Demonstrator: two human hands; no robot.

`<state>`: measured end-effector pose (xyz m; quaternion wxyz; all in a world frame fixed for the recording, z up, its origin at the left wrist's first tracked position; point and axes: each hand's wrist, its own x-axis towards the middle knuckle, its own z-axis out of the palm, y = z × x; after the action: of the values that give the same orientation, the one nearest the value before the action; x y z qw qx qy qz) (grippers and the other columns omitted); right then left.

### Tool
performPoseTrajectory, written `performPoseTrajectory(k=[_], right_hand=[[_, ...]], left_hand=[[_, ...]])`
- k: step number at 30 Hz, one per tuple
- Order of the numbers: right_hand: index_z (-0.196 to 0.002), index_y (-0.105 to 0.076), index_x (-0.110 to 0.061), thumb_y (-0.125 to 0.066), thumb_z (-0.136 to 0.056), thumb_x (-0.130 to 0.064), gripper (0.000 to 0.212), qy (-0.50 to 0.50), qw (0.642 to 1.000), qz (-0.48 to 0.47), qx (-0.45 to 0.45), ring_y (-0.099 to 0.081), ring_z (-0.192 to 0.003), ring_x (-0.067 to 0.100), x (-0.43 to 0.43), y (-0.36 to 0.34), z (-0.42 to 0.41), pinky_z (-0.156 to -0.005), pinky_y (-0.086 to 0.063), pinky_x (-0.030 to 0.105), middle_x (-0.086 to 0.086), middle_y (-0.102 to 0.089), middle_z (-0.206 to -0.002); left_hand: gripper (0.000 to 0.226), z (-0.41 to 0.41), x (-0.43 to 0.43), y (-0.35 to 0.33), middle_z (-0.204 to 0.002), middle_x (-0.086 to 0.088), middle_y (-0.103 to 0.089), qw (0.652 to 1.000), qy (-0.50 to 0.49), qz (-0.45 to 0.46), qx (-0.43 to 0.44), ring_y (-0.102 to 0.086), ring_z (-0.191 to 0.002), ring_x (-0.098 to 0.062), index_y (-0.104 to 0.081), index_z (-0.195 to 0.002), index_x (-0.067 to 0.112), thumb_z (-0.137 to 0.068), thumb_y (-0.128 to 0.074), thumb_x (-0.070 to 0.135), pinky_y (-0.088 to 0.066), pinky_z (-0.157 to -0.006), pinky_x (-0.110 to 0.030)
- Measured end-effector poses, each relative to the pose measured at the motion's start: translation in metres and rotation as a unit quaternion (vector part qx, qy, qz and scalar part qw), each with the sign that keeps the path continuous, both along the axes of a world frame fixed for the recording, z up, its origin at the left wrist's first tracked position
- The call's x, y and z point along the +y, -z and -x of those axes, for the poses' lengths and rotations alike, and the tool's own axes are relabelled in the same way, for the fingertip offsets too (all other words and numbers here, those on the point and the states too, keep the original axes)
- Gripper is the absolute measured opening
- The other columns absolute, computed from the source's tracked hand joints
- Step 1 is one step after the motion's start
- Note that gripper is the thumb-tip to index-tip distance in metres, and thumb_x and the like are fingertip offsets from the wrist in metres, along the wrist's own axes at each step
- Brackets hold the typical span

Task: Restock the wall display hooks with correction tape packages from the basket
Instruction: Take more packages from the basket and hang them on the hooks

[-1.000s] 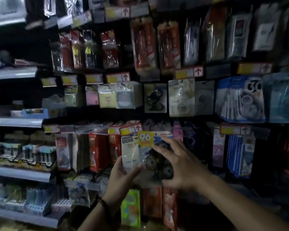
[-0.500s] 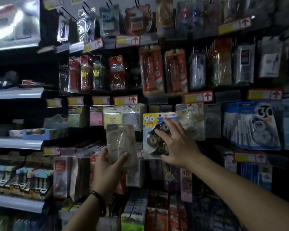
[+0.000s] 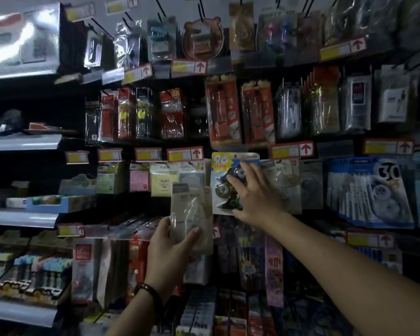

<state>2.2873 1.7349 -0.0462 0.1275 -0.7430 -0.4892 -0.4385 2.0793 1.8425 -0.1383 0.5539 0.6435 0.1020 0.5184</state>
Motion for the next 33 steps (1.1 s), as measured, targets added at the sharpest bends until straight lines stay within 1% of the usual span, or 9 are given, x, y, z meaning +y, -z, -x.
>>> performPoseTrajectory(k=[3,8,15,18,20,23,26,30,33], right_hand=[[-0.162,-0.032,-0.026,-0.084,-0.079,-0.049,0.101,-0.006,1.000,0.015,0.006,0.001,-0.159,0.035,-0.002,-0.004,-0.001,-0.117,-0.041,0.058,0.013,-0.004,-0.172],[-0.164,-0.025,-0.030,-0.078,-0.081,-0.054,0.101,0.022,0.998,0.061,0.023,0.004,-0.158,0.033,-0.001,-0.009,-0.002,-0.121,-0.033,0.052,0.010,0.000,-0.173],[-0.164,-0.023,-0.024,-0.075,-0.090,-0.038,0.092,0.019,0.995,0.084,0.054,0.004,-0.161,0.035,0.003,-0.011,0.002,-0.128,-0.018,0.049,0.013,0.004,-0.174],[-0.155,-0.044,-0.016,-0.065,-0.093,-0.032,0.068,-0.082,0.996,0.030,0.030,-0.020,-0.157,0.033,-0.012,0.001,0.011,-0.124,-0.032,0.053,0.016,-0.028,-0.167],[-0.148,-0.052,-0.014,-0.067,-0.088,-0.041,0.067,-0.158,0.987,-0.009,0.009,-0.041,-0.143,0.027,-0.027,0.015,0.019,-0.115,-0.044,0.046,0.010,-0.049,-0.150],[-0.158,-0.035,-0.015,-0.067,-0.082,-0.062,0.095,-0.183,0.981,0.057,-0.001,-0.037,-0.145,0.023,-0.048,0.037,0.026,-0.118,-0.039,0.036,0.004,-0.039,-0.155],[-0.164,-0.020,-0.014,-0.069,-0.082,-0.064,0.108,-0.146,0.985,0.095,-0.004,-0.030,-0.149,0.025,-0.060,0.051,0.020,-0.121,-0.036,0.040,0.004,-0.032,-0.161],[-0.157,-0.037,-0.014,-0.075,-0.078,-0.060,0.099,-0.141,0.990,0.027,-0.004,-0.046,-0.131,0.025,-0.080,0.055,0.007,-0.102,-0.052,0.045,0.002,-0.048,-0.142],[-0.155,-0.043,-0.015,-0.071,-0.080,-0.061,0.092,-0.142,0.990,0.001,0.001,-0.049,-0.129,0.023,-0.094,0.056,-0.004,-0.094,-0.057,0.043,0.000,-0.051,-0.136]], left_hand=[[0.033,-0.001,0.001,0.000,-0.106,-0.008,-0.081,1.000,0.003,-0.002,0.003,-0.081,-0.090,-0.028,-0.064,-0.118,0.016,-0.089,-0.081,0.013,-0.066,-0.067,-0.051],[0.031,-0.007,0.001,0.002,-0.102,-0.007,-0.081,1.000,-0.012,-0.008,0.010,-0.081,-0.085,-0.027,-0.064,-0.113,0.017,-0.088,-0.083,0.015,-0.062,-0.056,-0.038],[0.027,-0.013,-0.006,-0.003,-0.097,-0.003,-0.081,1.000,-0.005,0.004,0.006,-0.081,-0.081,-0.024,-0.065,-0.113,0.017,-0.090,-0.080,0.013,-0.064,-0.060,-0.042],[0.026,-0.019,-0.010,-0.006,-0.099,-0.006,-0.081,1.000,0.010,0.020,-0.002,-0.080,-0.084,-0.026,-0.066,-0.113,0.018,-0.091,-0.080,0.015,-0.064,-0.062,-0.041],[0.027,-0.027,-0.016,-0.008,-0.099,-0.009,-0.081,0.999,0.025,0.038,-0.015,-0.080,-0.086,-0.029,-0.067,-0.114,0.015,-0.091,-0.080,0.014,-0.063,-0.058,-0.035],[0.028,-0.045,-0.027,-0.009,-0.100,-0.013,-0.081,0.997,0.038,0.062,-0.026,-0.080,-0.085,-0.027,-0.068,-0.114,0.010,-0.090,-0.081,0.013,-0.058,-0.054,-0.028],[0.028,-0.061,-0.040,-0.009,-0.100,-0.013,-0.081,0.994,0.067,0.083,-0.027,-0.080,-0.086,-0.027,-0.069,-0.113,0.011,-0.089,-0.082,0.015,-0.058,-0.056,-0.028],[0.025,-0.082,-0.057,-0.007,-0.102,-0.014,-0.081,0.993,0.089,0.071,-0.018,-0.079,-0.093,-0.033,-0.070,-0.110,0.011,-0.089,-0.082,0.013,-0.063,-0.075,-0.044],[0.026,-0.091,-0.068,-0.012,-0.102,-0.012,-0.081,0.994,0.101,0.047,-0.007,-0.080,-0.091,-0.030,-0.070,-0.111,0.012,-0.089,-0.083,0.013,-0.061,-0.064,-0.035]])
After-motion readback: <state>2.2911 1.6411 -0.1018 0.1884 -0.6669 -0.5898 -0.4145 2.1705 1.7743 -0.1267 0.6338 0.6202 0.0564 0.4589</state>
